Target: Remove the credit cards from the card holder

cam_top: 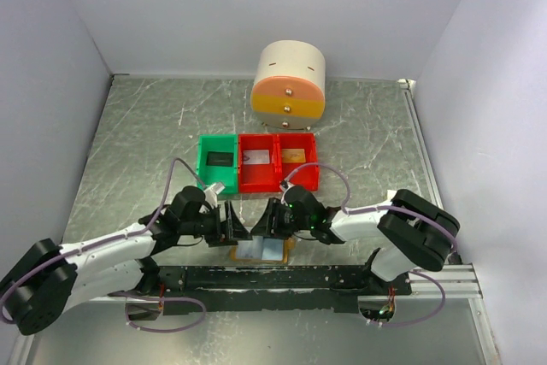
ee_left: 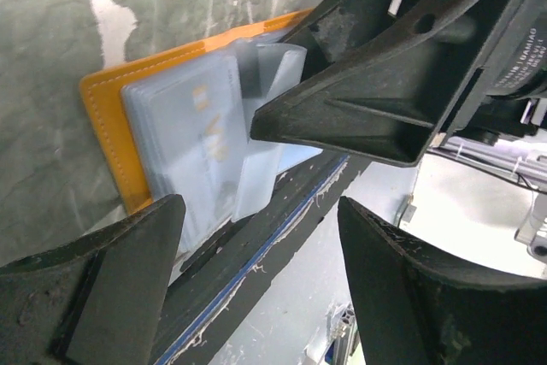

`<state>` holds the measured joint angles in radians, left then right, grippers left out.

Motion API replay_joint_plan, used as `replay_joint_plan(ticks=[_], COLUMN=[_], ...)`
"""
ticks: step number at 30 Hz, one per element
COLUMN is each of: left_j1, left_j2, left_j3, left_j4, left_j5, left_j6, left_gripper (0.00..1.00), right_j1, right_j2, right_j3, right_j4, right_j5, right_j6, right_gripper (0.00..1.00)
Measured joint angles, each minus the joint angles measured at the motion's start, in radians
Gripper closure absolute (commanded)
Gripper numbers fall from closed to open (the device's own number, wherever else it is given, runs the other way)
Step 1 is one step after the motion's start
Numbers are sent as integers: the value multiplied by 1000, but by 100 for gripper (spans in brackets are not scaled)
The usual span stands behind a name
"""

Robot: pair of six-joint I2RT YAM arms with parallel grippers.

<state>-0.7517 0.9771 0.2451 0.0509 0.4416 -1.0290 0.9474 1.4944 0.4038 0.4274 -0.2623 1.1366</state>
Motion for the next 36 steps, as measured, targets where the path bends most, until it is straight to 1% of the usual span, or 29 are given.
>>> replay_joint_plan(ticks=[5,12,15,18,22,25,29,33,36], left_j1=[-5,-29,-51,-85,-108,-109,-111,-119,-135], left_j2=[74,235,302,343,354,330,302,326,390], left_j3=[-37,-56,-60,-65,-65,-63,-40,-13,-5], left_j4=[180,401,499,572,618,602,575,592,631], left_j5=[50,96,105,105,94,65,52,53,55], left_j6=[-15,-35,-55,-82,-106,-109,-105,-105,-114], left_gripper=[17,19,25,38,39,37,35,33,32], right_j1=[-6,-10,-13,-16,-19,-23,-40,-53,-55], right_j2=[3,24,27,27,23,-2,-74,-154,-211], right_j3=[-13,-17,-19,-20,-14,-6,18,84,149], right_j4=[28,63,74,76,66,27,-70,-214,-334], right_j5=[-12,-34,-39,-44,-50,-49,-30,31,108], right_j6=[11,20,25,27,26,19,0,-14,-19], right_gripper=[57,57,56,54,48,39,30,28,28])
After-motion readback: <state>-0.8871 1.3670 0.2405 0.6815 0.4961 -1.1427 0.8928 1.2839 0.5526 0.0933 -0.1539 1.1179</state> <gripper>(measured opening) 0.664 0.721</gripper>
